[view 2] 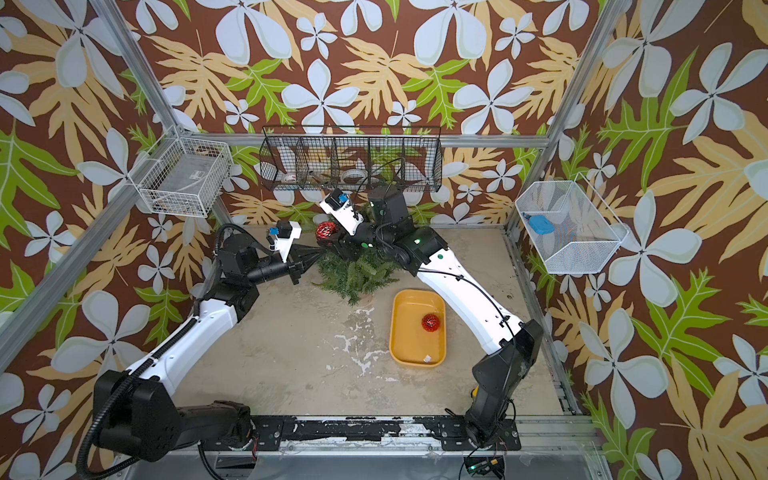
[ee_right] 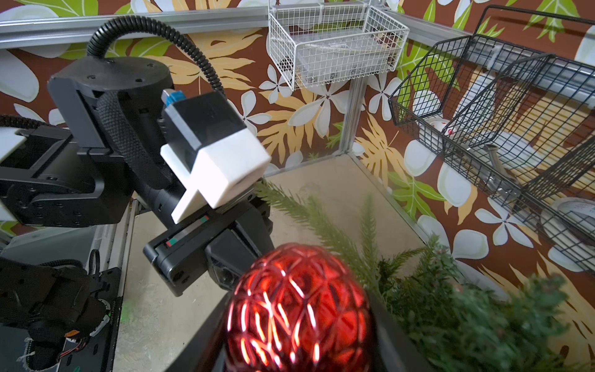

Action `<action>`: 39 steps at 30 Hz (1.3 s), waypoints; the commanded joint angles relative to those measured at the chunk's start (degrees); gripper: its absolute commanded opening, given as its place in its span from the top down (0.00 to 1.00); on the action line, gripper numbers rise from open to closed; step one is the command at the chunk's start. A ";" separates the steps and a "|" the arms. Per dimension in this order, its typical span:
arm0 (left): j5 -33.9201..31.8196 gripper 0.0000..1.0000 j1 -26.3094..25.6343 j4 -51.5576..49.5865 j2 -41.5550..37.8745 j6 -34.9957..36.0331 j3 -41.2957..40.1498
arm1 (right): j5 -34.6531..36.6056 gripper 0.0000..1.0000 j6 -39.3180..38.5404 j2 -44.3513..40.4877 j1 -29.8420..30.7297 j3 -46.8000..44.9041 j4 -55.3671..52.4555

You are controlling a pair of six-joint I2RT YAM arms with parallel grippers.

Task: Decorate the small christmas tree with ornaments
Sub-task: Hang an ornament on the christmas tree.

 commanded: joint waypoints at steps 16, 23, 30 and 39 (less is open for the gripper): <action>3.07 1.00 0.38 2.28 1.75 -3.01 1.18 | 2.60 0.58 -0.69 1.69 0.01 2.00 -1.50; 3.98 1.00 0.37 2.63 2.64 -3.97 1.40 | 2.73 0.58 -0.60 1.39 0.01 1.23 -1.54; 5.03 1.00 0.35 2.63 2.89 -4.15 1.48 | 3.13 0.58 -0.78 1.00 0.01 0.73 -1.61; 6.13 1.00 0.36 3.16 2.98 -4.68 1.21 | 3.48 0.58 -0.71 0.21 0.03 0.65 -1.63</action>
